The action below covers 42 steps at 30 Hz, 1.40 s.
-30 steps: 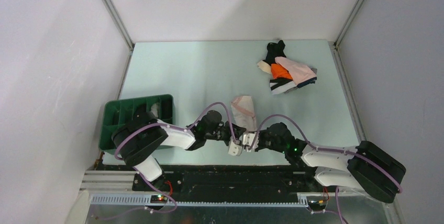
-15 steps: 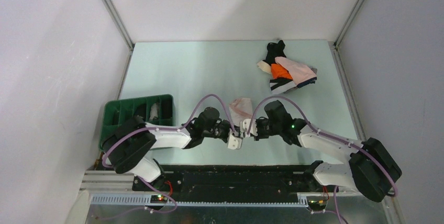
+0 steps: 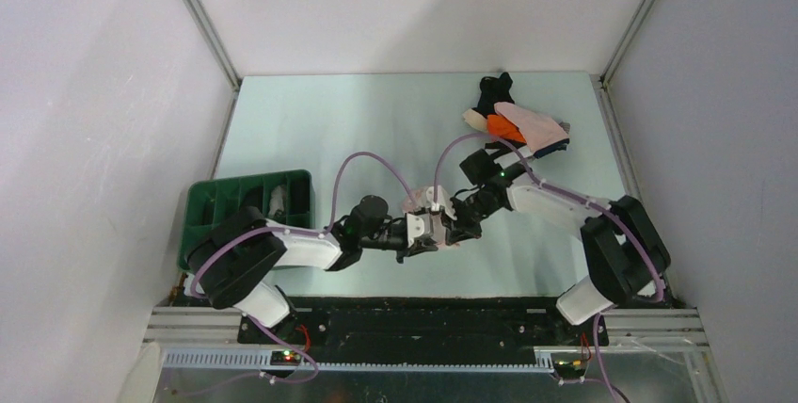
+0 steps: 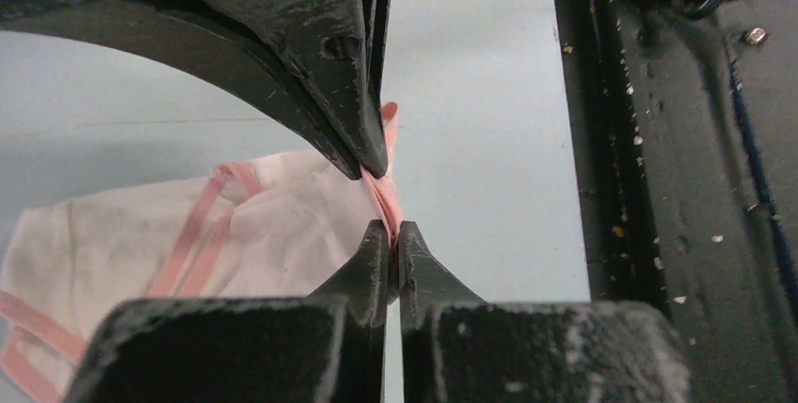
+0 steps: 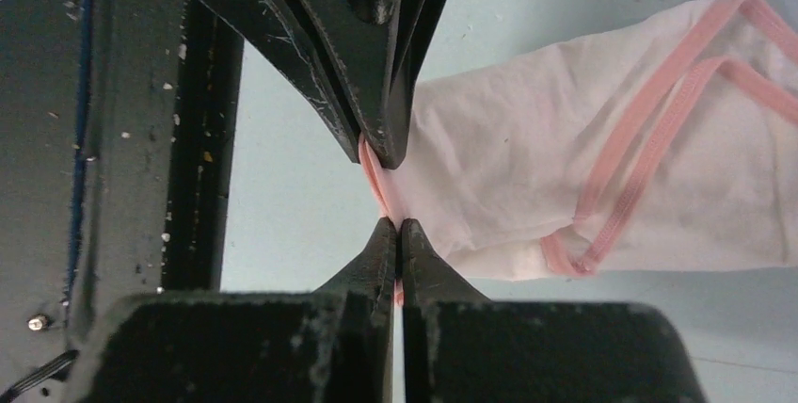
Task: Roll the underwear
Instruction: Roll the underwear to the center of the board.
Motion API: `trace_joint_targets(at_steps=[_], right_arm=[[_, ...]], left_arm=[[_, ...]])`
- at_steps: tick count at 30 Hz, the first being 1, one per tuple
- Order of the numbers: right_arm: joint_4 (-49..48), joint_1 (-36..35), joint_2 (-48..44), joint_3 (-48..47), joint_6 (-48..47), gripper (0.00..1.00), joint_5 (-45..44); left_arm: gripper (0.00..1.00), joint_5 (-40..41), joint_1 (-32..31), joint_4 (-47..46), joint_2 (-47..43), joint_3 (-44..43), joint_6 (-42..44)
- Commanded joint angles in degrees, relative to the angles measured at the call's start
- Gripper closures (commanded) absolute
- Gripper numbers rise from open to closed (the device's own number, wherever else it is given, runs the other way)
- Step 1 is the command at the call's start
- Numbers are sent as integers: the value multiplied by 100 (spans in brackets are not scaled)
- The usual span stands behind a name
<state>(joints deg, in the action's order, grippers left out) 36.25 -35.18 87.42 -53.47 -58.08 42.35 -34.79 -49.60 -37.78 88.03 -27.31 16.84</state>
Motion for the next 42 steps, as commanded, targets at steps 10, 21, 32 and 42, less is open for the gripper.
trace_joint_targets(at_steps=[10,21,32,42], right_arm=[[2623,-481,1880,-1849,-884,100,-5],[3703,-560,3249,-3128,-418,100,144],[4219,-189,4283,-3795,137,100,67],[4160,71,4910,-4375,1060,100,72]], left_arm=[[100,722,366,-514,468,275,-2903],[100,355,613,-733,942,289,-3263],[97,404,706,-472,1158,135,-3149],[52,901,717,538,679,-206,-2749]])
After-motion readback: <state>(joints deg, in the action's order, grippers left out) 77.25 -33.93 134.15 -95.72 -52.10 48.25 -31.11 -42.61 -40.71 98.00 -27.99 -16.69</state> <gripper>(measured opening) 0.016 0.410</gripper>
